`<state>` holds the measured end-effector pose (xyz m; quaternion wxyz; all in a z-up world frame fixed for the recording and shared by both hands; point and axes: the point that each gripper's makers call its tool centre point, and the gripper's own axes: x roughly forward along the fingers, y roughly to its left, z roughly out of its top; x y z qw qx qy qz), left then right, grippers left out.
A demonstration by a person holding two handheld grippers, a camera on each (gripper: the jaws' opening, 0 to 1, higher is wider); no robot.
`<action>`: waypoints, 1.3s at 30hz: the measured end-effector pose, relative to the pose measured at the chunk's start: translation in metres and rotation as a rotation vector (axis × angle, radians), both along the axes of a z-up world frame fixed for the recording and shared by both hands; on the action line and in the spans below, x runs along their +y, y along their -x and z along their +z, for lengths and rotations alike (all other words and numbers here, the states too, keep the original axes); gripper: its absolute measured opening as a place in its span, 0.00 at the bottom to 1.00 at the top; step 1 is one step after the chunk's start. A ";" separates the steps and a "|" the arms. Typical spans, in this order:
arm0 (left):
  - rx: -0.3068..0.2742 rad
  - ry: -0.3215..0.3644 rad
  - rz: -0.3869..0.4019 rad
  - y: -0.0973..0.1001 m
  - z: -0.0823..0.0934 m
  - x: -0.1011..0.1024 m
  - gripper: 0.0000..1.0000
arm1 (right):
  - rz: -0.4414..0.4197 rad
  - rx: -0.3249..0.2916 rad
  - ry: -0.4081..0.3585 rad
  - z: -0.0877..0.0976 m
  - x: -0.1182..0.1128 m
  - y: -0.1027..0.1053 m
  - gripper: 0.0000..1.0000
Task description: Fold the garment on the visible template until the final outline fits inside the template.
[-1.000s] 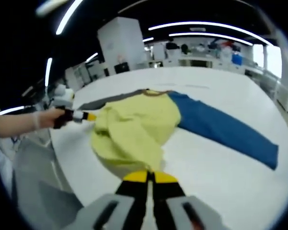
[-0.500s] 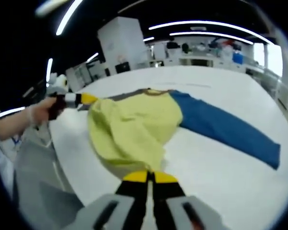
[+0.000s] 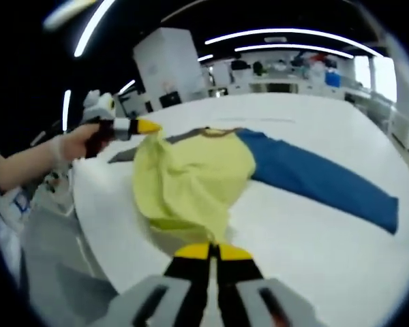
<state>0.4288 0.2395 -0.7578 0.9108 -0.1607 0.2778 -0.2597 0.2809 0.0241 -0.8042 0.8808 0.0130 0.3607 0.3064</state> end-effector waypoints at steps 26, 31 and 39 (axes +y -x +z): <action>0.077 -0.156 -0.204 0.032 -0.060 -0.052 0.07 | -0.013 0.030 -0.024 -0.008 0.007 0.006 0.00; 0.006 -0.193 -0.226 0.033 -0.049 -0.048 0.30 | -0.009 0.028 -0.023 -0.007 0.008 0.007 0.00; -0.061 -0.169 -0.197 0.029 -0.024 -0.034 0.43 | -0.002 0.028 -0.019 -0.008 0.009 0.008 0.00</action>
